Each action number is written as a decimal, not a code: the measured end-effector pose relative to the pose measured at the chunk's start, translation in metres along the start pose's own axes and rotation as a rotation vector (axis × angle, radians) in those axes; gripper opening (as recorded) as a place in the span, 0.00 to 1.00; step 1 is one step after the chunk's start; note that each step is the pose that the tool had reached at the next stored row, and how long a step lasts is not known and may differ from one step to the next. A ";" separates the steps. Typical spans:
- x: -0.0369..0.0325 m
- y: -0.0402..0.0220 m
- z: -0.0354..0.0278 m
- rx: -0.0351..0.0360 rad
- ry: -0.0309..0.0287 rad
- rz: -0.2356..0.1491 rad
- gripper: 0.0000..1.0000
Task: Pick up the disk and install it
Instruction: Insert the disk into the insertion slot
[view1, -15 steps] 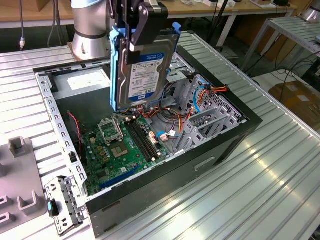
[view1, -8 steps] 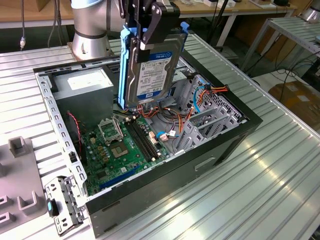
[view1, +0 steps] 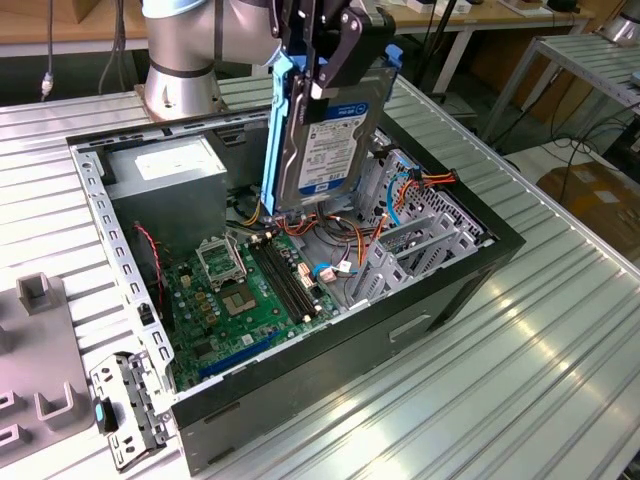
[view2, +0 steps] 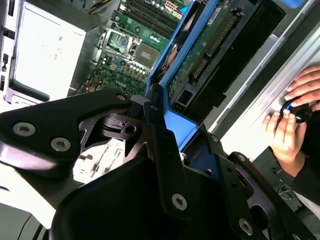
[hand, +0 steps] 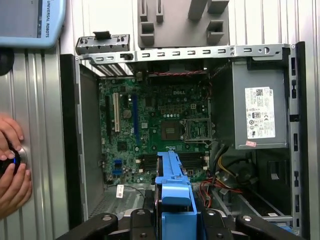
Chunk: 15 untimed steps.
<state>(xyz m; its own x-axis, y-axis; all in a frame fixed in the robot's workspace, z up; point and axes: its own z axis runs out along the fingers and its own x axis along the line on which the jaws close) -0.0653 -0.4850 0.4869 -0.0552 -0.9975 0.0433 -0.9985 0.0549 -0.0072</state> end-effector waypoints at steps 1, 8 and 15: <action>0.0031 -0.0012 0.0003 0.0000 0.0008 0.000 0.37; 0.0151 -0.0040 0.0031 0.0043 0.0015 0.000 0.37; 0.0197 -0.0071 0.0041 0.0114 0.0013 0.000 0.37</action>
<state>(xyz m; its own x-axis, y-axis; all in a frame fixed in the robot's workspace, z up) -0.0593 -0.5052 0.4837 -0.0557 -0.9975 0.0445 -0.9983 0.0549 -0.0186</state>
